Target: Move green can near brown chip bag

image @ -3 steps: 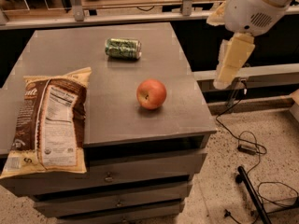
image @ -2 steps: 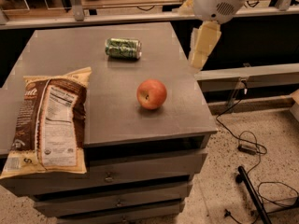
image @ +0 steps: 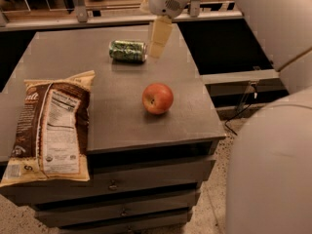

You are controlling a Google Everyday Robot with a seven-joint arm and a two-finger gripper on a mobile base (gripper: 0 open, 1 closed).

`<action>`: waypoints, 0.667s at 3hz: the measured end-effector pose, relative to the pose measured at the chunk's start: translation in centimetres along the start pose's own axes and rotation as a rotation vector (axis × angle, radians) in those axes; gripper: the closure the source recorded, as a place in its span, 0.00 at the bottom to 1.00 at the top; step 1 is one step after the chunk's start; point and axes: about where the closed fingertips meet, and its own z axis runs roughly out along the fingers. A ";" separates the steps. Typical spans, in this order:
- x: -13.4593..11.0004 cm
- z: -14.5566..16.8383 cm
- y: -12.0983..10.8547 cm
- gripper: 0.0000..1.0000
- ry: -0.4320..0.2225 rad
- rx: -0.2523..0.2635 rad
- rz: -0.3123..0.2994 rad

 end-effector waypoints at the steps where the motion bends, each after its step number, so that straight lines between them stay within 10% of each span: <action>1: 0.0 4.9 -3.3 0.00 0.067 0.010 0.056; 2: 1.0 7.2 -4.9 0.00 0.113 0.020 0.108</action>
Offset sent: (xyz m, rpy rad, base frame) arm 0.0893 0.0279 -0.0684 -0.1218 0.0270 -0.2132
